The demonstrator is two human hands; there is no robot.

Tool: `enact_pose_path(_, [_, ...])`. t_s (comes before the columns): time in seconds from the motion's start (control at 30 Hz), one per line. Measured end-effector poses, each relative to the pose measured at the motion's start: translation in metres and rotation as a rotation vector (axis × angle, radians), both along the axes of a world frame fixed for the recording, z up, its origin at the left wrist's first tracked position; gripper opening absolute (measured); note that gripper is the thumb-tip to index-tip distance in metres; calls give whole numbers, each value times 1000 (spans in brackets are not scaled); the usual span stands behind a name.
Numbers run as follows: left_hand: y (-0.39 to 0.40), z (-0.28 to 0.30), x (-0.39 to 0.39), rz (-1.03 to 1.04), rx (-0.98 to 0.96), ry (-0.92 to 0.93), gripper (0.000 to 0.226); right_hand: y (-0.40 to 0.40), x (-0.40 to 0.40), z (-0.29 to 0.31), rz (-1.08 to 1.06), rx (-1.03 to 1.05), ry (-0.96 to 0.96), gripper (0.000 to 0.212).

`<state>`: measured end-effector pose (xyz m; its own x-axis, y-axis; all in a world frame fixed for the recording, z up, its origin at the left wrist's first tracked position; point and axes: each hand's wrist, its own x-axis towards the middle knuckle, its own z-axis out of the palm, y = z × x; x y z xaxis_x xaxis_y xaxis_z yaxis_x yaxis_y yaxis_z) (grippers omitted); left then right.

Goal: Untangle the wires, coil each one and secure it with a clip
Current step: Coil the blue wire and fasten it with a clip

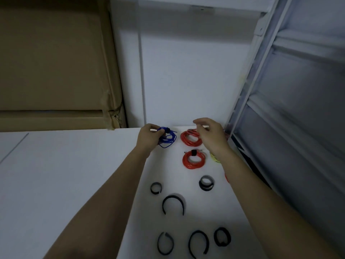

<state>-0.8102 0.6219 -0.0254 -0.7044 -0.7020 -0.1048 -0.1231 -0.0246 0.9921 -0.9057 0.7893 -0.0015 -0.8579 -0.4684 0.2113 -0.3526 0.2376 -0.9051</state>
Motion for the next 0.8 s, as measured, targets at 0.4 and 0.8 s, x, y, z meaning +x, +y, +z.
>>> enact_pose_path(0.4, [-14,-23,-36,-91,-542,-335,34,27,-33,-21,-51,138,110,25])
enact_pose_path(0.8, [-1,-18,-30,-25,-575,-237,33,39,-29,-19,-25,173,132,25])
